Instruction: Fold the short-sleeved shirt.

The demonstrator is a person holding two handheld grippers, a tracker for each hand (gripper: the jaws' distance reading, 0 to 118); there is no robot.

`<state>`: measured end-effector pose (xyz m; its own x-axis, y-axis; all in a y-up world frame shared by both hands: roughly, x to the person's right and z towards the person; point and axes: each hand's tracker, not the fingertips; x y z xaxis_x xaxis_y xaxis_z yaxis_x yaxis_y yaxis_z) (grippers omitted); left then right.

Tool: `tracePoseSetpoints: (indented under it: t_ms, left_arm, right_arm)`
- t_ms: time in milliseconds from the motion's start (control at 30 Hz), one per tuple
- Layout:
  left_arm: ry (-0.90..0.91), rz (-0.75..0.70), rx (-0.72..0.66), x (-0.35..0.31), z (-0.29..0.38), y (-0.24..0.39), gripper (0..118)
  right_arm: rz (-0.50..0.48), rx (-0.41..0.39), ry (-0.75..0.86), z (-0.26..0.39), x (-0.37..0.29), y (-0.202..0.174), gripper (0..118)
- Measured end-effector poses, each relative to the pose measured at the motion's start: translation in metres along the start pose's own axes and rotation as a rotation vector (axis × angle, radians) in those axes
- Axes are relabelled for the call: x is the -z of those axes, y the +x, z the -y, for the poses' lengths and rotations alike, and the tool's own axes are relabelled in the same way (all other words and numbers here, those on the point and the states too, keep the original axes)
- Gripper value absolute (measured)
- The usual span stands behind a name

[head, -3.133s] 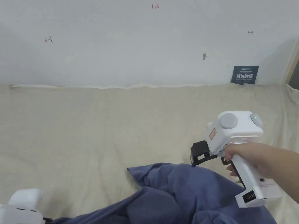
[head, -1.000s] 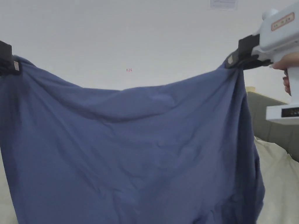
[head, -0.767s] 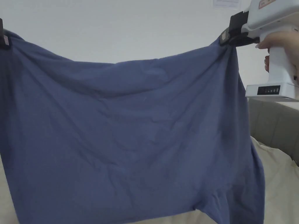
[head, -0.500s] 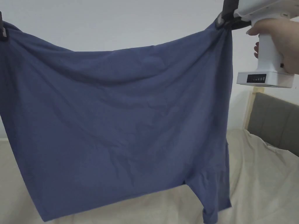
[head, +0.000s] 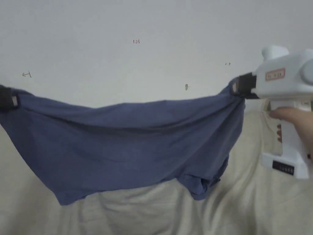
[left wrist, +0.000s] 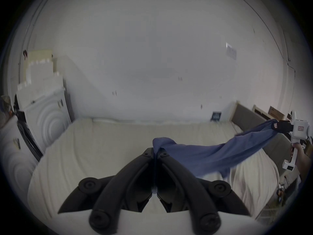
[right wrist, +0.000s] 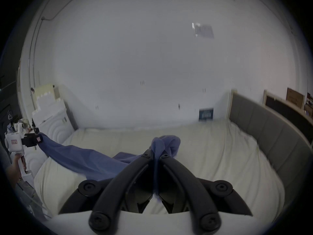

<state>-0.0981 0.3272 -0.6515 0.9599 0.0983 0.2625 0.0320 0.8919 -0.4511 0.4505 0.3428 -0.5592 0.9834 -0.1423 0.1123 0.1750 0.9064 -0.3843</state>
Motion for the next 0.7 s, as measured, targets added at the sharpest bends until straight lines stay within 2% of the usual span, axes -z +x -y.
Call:
tracePoseSetpoints:
  t_ms: [67,167,200,300,333,367,433,600,700]
  left_arm:
    - [-0.061,0.030,-0.040,-0.003,0.052,0.004,2]
    - [-0.215,0.043,-0.056,-0.012,0.123,0.007,2]
    - [-0.247,0.067,-0.055,-0.017,0.143,0.008,2]
    - [-0.388,0.087,-0.040,-0.040,0.192,0.011,2]
    - [-0.441,0.132,-0.061,-0.048,0.204,0.010,2]
    - [-0.480,0.150,-0.079,-0.058,0.219,0.010,2]
    - [-0.550,0.140,-0.075,-0.074,0.235,0.011,2]
    - [-0.643,0.147,-0.128,-0.102,0.254,0.002,2]
    - [-0.690,0.132,-0.109,-0.112,0.257,-0.006,2]
  right_arm:
    - [-0.014,0.041,-0.021,0.057,-0.010,0.012,4]
    - [-0.073,0.190,-0.198,0.129,-0.033,0.023,4]
    - [-0.079,0.204,-0.236,0.148,-0.039,0.025,4]
    - [-0.083,0.103,-0.342,0.199,-0.071,0.020,4]
    - [-0.094,0.103,-0.383,0.213,-0.080,0.020,4]
    - [-0.098,0.139,-0.438,0.227,-0.088,0.025,4]
    - [-0.108,0.184,-0.493,0.249,-0.105,0.030,4]
    - [-0.088,0.162,-0.595,0.285,-0.141,0.041,4]
    - [-0.083,0.147,-0.675,0.295,-0.153,0.045,4]
